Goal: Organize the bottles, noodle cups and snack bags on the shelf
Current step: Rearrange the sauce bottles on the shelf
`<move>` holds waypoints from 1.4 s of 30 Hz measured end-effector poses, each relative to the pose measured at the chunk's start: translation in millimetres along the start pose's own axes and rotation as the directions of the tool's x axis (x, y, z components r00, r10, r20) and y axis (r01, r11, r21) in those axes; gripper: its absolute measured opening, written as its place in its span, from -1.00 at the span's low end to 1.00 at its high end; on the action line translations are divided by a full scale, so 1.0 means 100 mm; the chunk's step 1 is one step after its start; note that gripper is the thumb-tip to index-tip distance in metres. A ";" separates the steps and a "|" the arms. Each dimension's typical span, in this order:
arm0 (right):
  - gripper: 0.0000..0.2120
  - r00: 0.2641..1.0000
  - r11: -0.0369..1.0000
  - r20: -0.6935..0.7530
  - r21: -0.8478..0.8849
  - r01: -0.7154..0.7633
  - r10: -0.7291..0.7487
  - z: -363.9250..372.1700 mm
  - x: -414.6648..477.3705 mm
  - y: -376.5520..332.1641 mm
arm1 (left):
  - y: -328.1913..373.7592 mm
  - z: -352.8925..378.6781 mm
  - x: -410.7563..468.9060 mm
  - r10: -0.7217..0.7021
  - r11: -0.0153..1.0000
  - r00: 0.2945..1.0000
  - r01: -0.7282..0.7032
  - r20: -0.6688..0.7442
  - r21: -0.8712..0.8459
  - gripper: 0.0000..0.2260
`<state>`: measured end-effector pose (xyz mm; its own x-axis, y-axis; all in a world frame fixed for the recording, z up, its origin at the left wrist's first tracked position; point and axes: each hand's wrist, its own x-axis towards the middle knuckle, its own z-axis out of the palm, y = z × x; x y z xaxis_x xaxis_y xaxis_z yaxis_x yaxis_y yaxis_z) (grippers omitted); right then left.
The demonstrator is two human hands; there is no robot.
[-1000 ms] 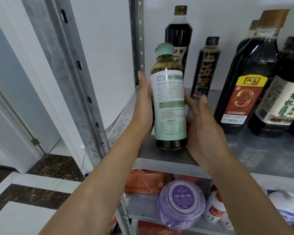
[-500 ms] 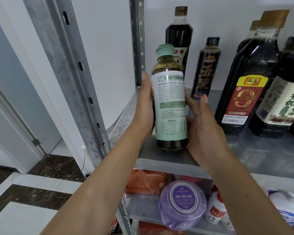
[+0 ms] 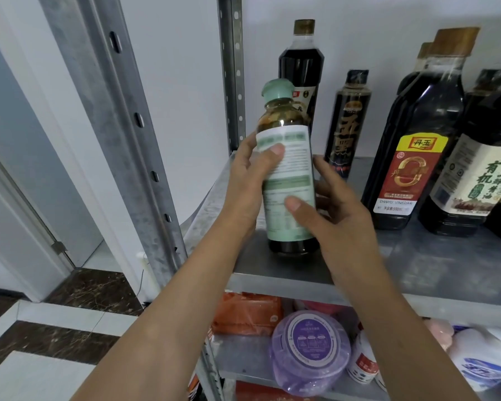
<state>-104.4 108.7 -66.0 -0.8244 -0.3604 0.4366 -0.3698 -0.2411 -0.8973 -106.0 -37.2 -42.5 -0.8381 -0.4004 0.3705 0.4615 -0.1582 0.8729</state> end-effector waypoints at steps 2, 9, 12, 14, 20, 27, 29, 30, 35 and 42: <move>-0.56 0.999 0.992 -0.004 0.117 -0.049 0.049 0.00 0.02 -0.01 | 0.02 0.00 -0.01 -0.041 0.994 0.999 0.041 0.000 -0.103 -0.28; -0.71 0.988 0.978 0.032 0.137 -0.156 0.153 0.04 0.04 0.01 | 0.05 -0.02 0.00 -0.148 0.955 0.989 0.146 0.013 -0.259 -0.35; -0.72 0.987 0.976 0.023 0.152 -0.159 0.157 0.02 0.04 0.02 | 0.05 -0.01 0.00 -0.129 0.963 0.992 0.127 0.006 -0.236 -0.25; -0.73 0.988 0.976 0.023 0.155 -0.155 0.154 0.02 0.04 0.01 | 0.05 -0.01 0.00 -0.125 0.965 0.992 0.124 0.009 -0.230 -0.28; -0.74 0.988 0.977 0.009 0.150 -0.153 0.153 0.02 0.03 0.02 | 0.02 -0.02 0.02 -0.125 0.968 0.992 0.126 0.016 -0.218 -0.26; -0.74 0.990 0.979 0.023 0.146 -0.142 0.140 0.01 0.03 0.03 | 0.01 -0.03 0.03 -0.132 0.969 0.991 0.134 0.021 -0.208 -0.26; -0.73 0.990 0.980 0.029 0.141 -0.139 0.137 0.01 0.03 0.03 | 0.01 -0.03 0.03 -0.130 0.968 0.991 0.131 0.019 -0.212 -0.27; -0.73 0.990 0.981 0.032 0.137 -0.140 0.137 0.01 0.03 0.02 | 0.01 -0.04 0.03 -0.129 0.968 0.991 0.130 0.021 -0.215 -0.27; -0.71 0.990 0.982 0.037 0.124 -0.141 0.138 -0.01 0.02 0.03 | 0.01 -0.05 0.02 -0.119 0.969 0.992 0.123 0.033 -0.215 -0.44; -0.69 0.990 0.982 0.030 0.122 -0.144 0.141 -0.01 0.03 0.04 | 0.02 -0.05 0.02 -0.116 0.976 0.993 0.117 0.011 -0.182 -0.39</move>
<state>-108.7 107.9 -68.3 -0.8550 -0.4177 0.3075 -0.1925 -0.2950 -0.9359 -105.4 -43.0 -41.9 -0.8894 -0.3691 0.2699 0.4058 -0.3652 0.8378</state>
